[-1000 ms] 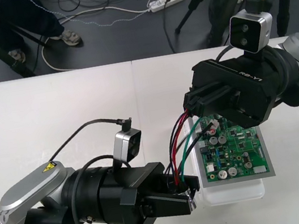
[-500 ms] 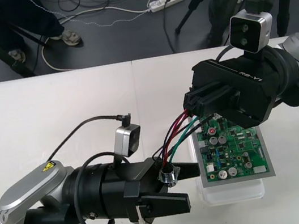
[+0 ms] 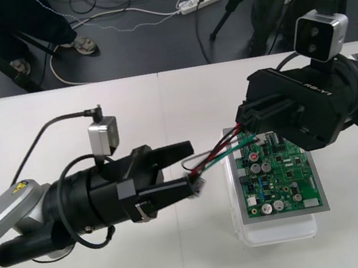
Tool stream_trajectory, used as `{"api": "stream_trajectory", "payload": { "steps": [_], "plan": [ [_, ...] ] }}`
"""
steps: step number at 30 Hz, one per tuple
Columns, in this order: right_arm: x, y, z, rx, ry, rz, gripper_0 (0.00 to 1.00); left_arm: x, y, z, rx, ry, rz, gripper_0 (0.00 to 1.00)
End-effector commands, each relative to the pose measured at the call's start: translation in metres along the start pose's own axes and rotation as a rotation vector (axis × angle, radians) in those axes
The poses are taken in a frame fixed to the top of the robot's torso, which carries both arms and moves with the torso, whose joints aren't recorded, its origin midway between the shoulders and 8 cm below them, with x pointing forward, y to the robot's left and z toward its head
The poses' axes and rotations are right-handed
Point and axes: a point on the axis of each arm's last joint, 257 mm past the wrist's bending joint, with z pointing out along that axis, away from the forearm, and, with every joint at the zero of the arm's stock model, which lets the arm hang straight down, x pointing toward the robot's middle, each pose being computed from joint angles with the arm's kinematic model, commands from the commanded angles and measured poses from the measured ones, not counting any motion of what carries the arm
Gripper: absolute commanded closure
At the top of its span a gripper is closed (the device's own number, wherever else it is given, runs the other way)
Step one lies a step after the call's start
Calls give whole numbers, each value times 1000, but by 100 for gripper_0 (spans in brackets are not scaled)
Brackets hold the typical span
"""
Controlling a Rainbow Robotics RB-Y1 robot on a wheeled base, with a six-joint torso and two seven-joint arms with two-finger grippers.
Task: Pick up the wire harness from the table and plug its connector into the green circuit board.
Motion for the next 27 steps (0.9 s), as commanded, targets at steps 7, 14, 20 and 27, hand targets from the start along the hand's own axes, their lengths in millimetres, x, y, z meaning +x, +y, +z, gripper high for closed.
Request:
{"api": "stream_trajectory", "payload": {
  "steps": [7, 14, 20, 27],
  "plan": [
    [-23, 26, -35, 101, -1, -159, 100, -38, 19, -42, -136, -29, 140, 0],
    [-18, 33, -46, 163, 16, -196, 100, -53, 30, -59, -200, 7, 300, 0],
    [-8, 46, -40, 204, 108, -292, 100, -67, 25, -47, -175, -21, 436, 0],
    [-14, 22, -37, 376, 186, -436, 100, -82, 14, -22, -123, -80, 544, 0]
  ]
}}
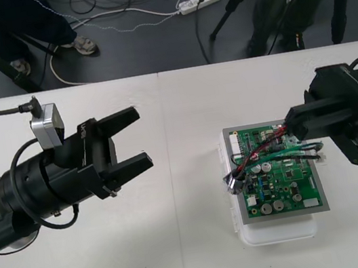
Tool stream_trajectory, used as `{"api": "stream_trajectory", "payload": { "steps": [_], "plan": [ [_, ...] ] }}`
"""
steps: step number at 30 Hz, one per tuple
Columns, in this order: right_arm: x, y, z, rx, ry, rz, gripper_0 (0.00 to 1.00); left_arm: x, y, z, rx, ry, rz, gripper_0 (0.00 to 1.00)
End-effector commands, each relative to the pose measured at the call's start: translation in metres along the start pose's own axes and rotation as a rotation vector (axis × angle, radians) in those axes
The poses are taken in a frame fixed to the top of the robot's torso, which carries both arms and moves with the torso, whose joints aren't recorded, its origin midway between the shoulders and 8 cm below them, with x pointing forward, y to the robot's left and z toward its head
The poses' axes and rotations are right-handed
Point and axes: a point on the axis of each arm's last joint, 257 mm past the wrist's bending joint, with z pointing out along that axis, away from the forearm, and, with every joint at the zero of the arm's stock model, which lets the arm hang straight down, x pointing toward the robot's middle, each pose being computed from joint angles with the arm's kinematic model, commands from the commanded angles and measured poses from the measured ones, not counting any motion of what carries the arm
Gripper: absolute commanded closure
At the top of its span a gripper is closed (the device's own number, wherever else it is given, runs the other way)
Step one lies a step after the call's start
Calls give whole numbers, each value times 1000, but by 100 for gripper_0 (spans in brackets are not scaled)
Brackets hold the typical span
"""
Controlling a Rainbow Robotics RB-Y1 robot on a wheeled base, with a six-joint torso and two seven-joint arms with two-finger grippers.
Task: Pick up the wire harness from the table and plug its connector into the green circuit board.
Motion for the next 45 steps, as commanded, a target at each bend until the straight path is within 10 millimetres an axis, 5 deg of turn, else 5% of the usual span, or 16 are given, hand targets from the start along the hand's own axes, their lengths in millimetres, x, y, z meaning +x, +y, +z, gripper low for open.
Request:
{"api": "stream_trajectory", "payload": {
  "steps": [1, 20, 34, 45],
  "plan": [
    [-11, -13, 2, 120, 15, -148, 100, -33, -7, 26, 30, -80, 93, 0],
    [-9, -30, 32, 275, -2, -215, 100, -51, -46, 80, 166, -179, 94, 0],
    [-5, -28, 60, 279, -81, -194, 100, -50, -60, 101, 236, -153, 56, 0],
    [-7, -16, 58, 276, -147, -197, 100, -48, -67, 108, 262, -138, -11, 0]
  ]
}}
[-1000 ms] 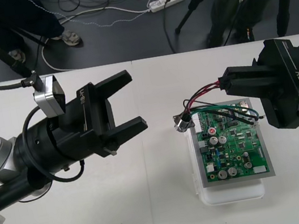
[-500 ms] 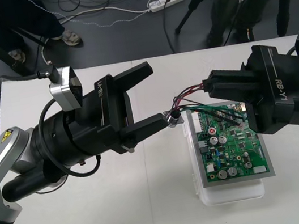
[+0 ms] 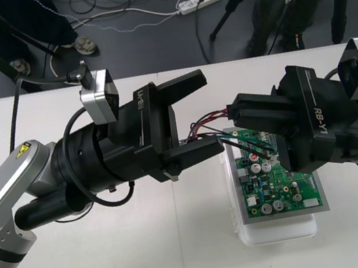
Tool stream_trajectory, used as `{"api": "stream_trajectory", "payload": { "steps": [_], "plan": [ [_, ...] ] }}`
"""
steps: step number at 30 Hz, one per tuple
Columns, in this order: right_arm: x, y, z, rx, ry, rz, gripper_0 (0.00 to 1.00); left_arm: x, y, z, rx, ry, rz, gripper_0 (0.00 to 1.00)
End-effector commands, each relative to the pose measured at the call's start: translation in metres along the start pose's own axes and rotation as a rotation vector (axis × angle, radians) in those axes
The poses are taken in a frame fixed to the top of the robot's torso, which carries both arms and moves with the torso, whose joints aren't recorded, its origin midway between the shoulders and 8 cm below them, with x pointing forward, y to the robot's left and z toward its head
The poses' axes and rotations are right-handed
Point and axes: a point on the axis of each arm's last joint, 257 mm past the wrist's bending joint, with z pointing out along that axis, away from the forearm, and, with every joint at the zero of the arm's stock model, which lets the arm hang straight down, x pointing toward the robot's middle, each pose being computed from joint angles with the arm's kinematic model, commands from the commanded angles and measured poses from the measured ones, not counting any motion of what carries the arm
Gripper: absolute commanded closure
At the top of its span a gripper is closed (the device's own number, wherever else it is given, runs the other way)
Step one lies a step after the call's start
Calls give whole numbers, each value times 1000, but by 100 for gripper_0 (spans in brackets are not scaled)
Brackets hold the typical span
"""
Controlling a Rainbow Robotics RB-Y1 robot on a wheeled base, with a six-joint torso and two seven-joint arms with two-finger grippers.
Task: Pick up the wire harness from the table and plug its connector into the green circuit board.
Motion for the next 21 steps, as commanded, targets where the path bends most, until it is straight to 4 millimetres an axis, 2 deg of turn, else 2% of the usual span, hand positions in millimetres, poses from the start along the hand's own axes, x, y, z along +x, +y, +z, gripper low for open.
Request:
{"api": "stream_trajectory", "payload": {
  "steps": [1, 21],
  "plan": [
    [-10, 17, 3, -11, -61, -44, 100, -11, -9, 17, 35, -10, -85, 0],
    [-7, 27, 6, -26, -68, -87, 100, -7, -14, 19, 58, 9, -90, 0]
  ]
}}
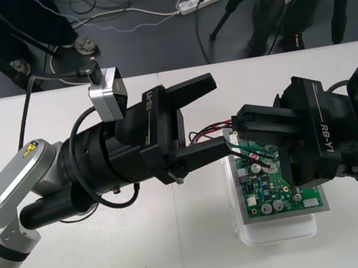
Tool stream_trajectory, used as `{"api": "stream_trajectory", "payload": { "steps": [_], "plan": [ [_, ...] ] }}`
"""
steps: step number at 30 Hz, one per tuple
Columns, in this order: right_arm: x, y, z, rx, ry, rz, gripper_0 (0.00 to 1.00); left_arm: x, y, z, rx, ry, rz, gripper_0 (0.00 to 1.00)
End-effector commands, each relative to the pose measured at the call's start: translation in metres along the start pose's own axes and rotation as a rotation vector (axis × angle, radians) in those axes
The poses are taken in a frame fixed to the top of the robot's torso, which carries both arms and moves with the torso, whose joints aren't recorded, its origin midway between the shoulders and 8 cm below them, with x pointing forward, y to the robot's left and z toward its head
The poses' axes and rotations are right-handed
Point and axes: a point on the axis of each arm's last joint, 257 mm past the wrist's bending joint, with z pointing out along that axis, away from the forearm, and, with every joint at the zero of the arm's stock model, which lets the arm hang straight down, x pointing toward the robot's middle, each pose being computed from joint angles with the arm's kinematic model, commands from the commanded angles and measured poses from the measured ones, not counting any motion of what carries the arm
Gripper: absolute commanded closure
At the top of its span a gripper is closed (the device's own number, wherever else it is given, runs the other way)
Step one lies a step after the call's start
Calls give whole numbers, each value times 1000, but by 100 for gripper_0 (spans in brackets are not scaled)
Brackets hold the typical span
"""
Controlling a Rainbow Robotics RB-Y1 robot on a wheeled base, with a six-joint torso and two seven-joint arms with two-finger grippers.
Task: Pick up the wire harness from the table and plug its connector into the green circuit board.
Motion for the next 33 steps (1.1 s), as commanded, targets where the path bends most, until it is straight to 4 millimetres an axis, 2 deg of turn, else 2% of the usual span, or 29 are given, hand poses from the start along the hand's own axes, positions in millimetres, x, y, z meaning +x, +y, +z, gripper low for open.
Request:
{"api": "stream_trajectory", "payload": {
  "steps": [1, 8, 15, 22, 33],
  "plan": [
    [-6, 14, 10, -22, 7, -46, 100, -9, -8, 12, 38, 17, -9, 0],
    [-11, 16, 7, -19, 135, -52, 100, -7, -3, 6, 23, 38, 2, 0],
    [-14, 16, 0, -20, 187, -32, 100, -6, 1, 2, 7, 49, 4, 0],
    [-7, 11, -10, -14, 251, -42, 100, -8, 2, 0, 2, 42, -4, 0],
    [-3, 9, -9, 2, 274, -44, 100, -9, 9, 1, -27, 36, -6, 0]
  ]
}}
